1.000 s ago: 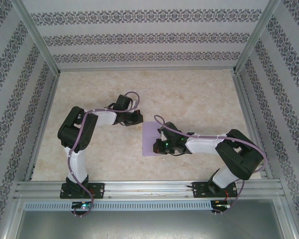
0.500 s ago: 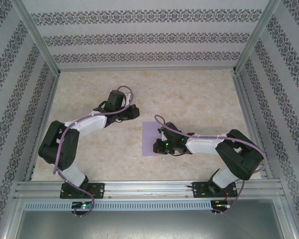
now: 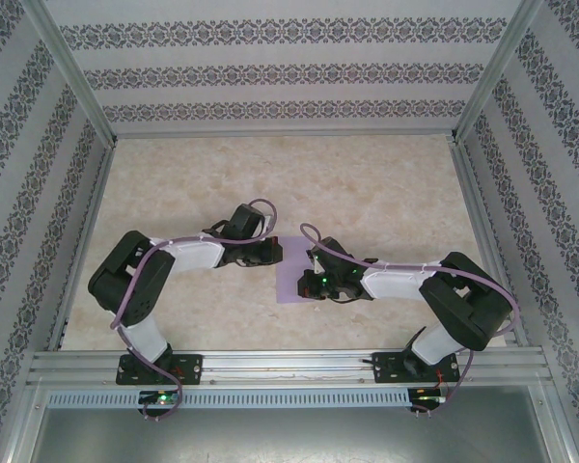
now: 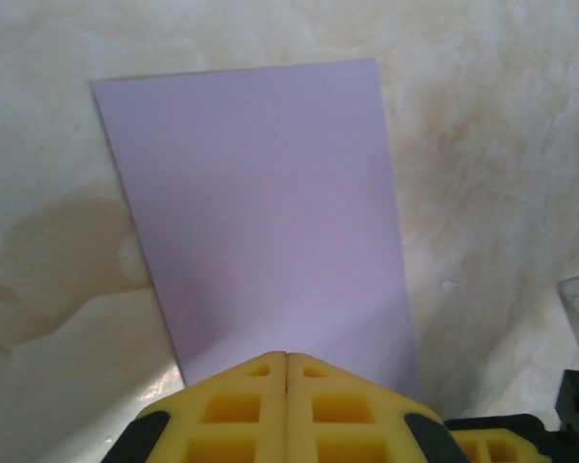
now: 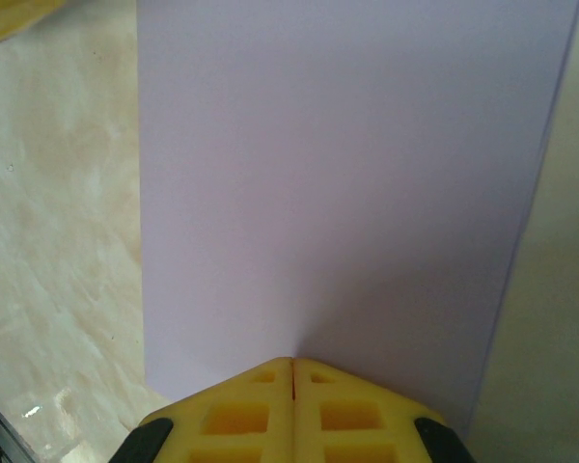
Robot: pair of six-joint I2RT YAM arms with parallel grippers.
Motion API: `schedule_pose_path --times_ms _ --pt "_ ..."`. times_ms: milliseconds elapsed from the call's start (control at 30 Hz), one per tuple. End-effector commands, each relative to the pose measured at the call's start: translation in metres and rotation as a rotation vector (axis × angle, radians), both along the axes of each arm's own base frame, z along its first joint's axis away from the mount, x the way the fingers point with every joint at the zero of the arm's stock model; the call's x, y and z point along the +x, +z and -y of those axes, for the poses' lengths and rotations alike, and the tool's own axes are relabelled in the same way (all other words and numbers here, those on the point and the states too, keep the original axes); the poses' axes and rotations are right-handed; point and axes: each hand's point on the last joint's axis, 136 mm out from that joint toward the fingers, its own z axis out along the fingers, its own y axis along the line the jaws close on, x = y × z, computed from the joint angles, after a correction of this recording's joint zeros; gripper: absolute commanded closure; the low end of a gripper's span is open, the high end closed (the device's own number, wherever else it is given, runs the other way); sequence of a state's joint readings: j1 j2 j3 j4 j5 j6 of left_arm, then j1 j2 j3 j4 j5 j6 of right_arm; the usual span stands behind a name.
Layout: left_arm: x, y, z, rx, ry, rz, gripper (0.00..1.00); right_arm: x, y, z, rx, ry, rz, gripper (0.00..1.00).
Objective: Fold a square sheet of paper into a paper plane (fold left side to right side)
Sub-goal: First fold the square sheet of paper in half at the center of the table, then fold the triangle a second time at the center of the table.
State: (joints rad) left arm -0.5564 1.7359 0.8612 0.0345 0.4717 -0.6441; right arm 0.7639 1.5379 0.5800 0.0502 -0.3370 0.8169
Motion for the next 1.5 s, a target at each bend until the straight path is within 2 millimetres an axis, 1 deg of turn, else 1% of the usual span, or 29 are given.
schedule_pose_path --times_ms 0,167,267,367,433,500,567,667,733,800,900,1000,1200,1467 --pt "0.005 -0.006 0.001 0.023 0.023 0.005 0.97 -0.017 -0.019 0.018 -0.083 -0.008 -0.063 1.00" --pt "-0.002 -0.022 -0.007 0.062 0.031 -0.025 0.97 -0.011 -0.005 0.009 -0.038 0.001 -0.037 0.99" --pt "-0.006 -0.030 -0.009 0.073 0.028 -0.041 0.97 -0.004 0.011 0.000 0.008 0.008 -0.014 0.95" --pt "-0.009 -0.034 -0.011 0.091 0.027 -0.046 0.97 0.005 0.033 -0.007 0.068 0.013 0.017 0.91" --pt "-0.012 -0.036 -0.013 0.100 0.024 -0.051 0.98 0.010 0.046 -0.005 0.100 0.001 0.035 0.87" --pt "-0.015 -0.038 -0.013 0.106 0.021 -0.053 0.98 0.012 0.056 0.002 0.125 -0.014 0.047 0.81" --pt "-0.016 -0.038 -0.014 0.106 0.022 -0.053 0.98 0.010 0.059 0.012 0.133 -0.027 0.041 0.77" --pt "-0.017 -0.038 -0.012 0.097 0.022 -0.052 0.98 0.002 0.053 0.029 0.141 -0.050 -0.004 0.71" --pt "-0.017 -0.038 -0.011 0.094 0.022 -0.050 0.98 -0.004 0.049 0.035 0.150 -0.061 -0.029 0.66" --pt "-0.017 -0.037 -0.010 0.091 0.021 -0.046 0.98 -0.010 0.045 0.038 0.157 -0.065 -0.050 0.62" --pt "-0.017 -0.037 -0.009 0.090 0.019 -0.045 0.98 -0.016 0.040 0.038 0.170 -0.057 -0.081 0.58" --pt "-0.017 -0.036 -0.009 0.090 0.017 -0.044 0.98 -0.018 0.035 0.037 0.169 -0.054 -0.101 0.57" --pt "-0.017 -0.036 -0.009 0.093 0.018 -0.042 0.98 -0.016 0.028 0.033 0.156 -0.051 -0.116 0.57" --pt "-0.017 -0.034 -0.009 0.095 0.015 -0.038 0.98 -0.016 0.018 0.033 0.121 -0.054 -0.130 0.57"
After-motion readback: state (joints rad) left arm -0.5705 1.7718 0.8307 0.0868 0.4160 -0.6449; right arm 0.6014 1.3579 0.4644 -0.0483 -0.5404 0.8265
